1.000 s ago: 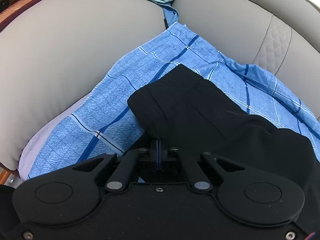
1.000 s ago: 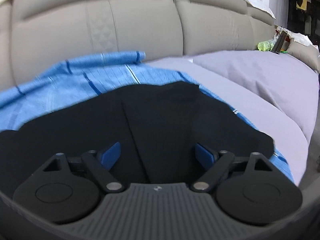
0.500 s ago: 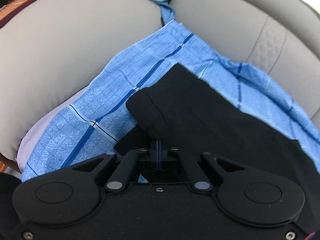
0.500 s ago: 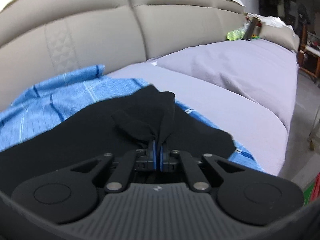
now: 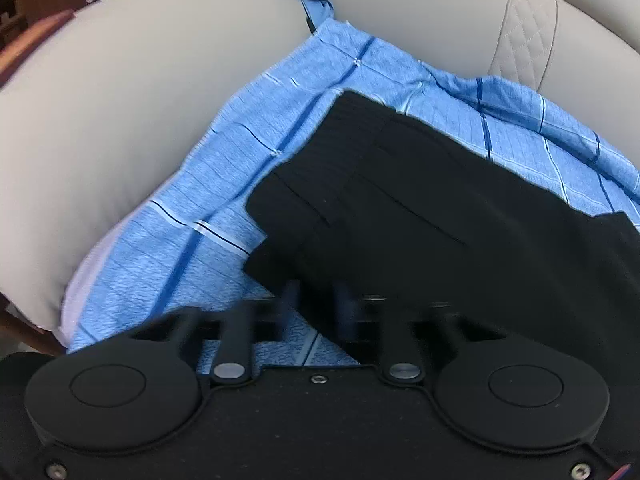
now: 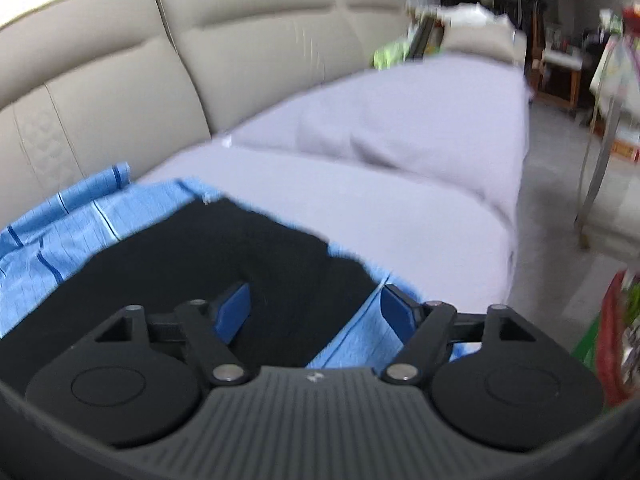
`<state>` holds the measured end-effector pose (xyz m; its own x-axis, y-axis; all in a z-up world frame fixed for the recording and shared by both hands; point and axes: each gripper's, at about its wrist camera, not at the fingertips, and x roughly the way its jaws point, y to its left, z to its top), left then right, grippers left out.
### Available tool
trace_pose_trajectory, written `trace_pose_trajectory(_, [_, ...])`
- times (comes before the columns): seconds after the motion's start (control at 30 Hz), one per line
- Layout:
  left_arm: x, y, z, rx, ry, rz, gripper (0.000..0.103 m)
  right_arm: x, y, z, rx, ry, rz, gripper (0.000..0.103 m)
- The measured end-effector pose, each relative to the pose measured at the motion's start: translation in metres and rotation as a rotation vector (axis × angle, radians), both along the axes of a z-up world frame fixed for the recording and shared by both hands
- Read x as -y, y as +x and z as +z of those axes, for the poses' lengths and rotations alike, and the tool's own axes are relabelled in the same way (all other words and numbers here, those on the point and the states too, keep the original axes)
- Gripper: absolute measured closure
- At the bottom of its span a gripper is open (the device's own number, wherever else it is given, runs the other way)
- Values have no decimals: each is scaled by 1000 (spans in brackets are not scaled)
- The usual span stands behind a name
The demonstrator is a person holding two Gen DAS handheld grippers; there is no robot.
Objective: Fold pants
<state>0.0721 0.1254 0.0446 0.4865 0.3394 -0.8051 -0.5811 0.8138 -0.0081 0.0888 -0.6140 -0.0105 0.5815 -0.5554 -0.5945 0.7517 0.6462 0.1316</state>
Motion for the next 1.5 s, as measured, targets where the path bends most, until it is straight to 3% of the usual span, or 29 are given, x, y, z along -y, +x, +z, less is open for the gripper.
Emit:
trace_pose_trajectory(0.03, [1, -3, 6, 25, 3, 9, 55, -6, -1, 7, 4, -26, -1, 16])
trace_pose_trajectory(0.1, [4, -9, 20, 76, 31, 15, 54, -21, 1, 24, 24, -62, 27, 13])
trace_pose_trajectory(0.2, [16, -15, 41, 153, 116, -16, 44, -49, 8, 47, 67, -87, 95, 9])
trace_pose_trajectory(0.3, [29, -10, 50, 212, 123, -74, 42, -92, 21, 61, 135, -59, 282, 0])
trace_pose_trajectory(0.4, [46, 0, 43, 240, 111, -142, 43, -161, 42, 60, 138, -57, 527, 0])
trace_pose_trajectory(0.6, [70, 23, 0, 160, 139, -209, 47, -305, 65, 35, 101, -16, 916, 0])
trace_pose_trajectory(0.73, [72, 15, -28, 108, 143, -193, 48, -379, 58, 15, 65, -49, 1050, 1])
trace_pose_trajectory(0.9, [73, -1, -39, 132, 197, -217, 46, -431, 29, -2, 40, -132, 1126, 1])
trace_pose_trajectory(1.03, [66, -14, -41, 161, 176, -222, 44, -442, 15, -13, 25, -128, 1127, 1])
trace_pose_trajectory(1.33, [63, -20, -42, 178, 176, -229, 42, -447, -7, -28, 45, -189, 1132, 0])
trace_pose_trajectory(1.5, [61, -18, -33, 164, 139, -212, 42, -429, -9, -16, 78, -124, 1128, 0])
